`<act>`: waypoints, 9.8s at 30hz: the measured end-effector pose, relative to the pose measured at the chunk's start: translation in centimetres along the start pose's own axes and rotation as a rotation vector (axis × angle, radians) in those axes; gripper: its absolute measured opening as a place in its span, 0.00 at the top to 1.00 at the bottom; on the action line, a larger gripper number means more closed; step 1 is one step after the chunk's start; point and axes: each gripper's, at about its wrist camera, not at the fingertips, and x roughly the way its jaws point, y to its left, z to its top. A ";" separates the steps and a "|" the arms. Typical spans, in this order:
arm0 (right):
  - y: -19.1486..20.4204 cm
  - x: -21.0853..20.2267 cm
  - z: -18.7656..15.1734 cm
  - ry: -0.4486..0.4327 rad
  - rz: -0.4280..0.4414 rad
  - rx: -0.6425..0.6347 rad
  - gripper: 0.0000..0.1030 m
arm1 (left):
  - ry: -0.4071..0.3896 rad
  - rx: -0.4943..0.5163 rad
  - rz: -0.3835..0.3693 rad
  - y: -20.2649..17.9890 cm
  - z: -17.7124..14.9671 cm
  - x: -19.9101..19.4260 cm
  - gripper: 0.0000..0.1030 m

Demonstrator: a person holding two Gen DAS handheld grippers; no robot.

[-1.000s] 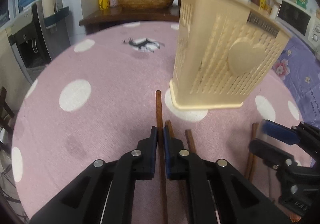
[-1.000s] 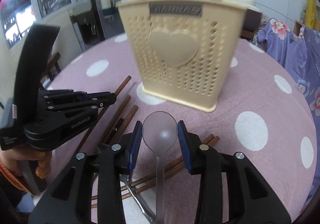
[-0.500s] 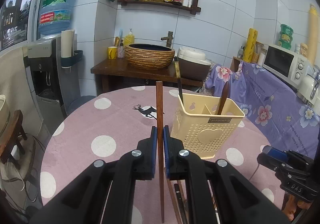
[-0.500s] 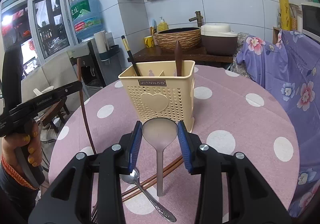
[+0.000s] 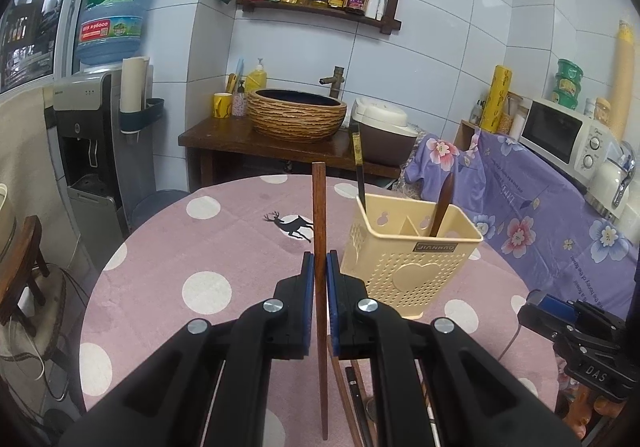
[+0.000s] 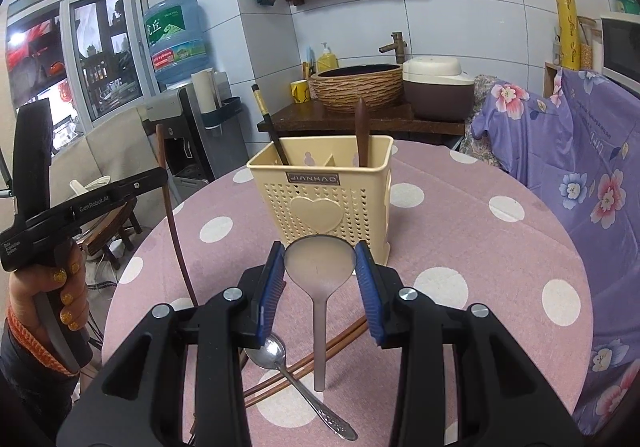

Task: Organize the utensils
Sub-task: 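Lift both utensils over the holder and release them inside, then lower the right tool onto the metal spoon and close on it, then lift the metal spoon toward the holder while the left tool grasps a chopstick, then carry the spoon and wooden chopstick over the holder and open both tools, then move both open tools back down to the remaining chopsticks on the table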

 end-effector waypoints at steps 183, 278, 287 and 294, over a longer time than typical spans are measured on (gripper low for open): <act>0.3 -2.8 -6.4 -0.053 0.079 -0.018 0.63 | 0.412 0.089 0.092 -3.1 -9.8 13.3 0.90; 1.4 4.1 -0.8 -0.071 -0.261 -0.050 0.43 | 0.023 -0.017 -0.058 -2.4 0.1 3.3 0.49; 2.2 3.9 -9.5 0.188 -0.189 0.098 0.43 | 0.313 -0.020 -0.057 -0.1 -10.5 3.3 0.61; 4.2 5.1 -11.8 0.276 -0.171 0.085 0.43 | 0.343 -0.059 -0.066 0.7 -12.0 3.1 0.61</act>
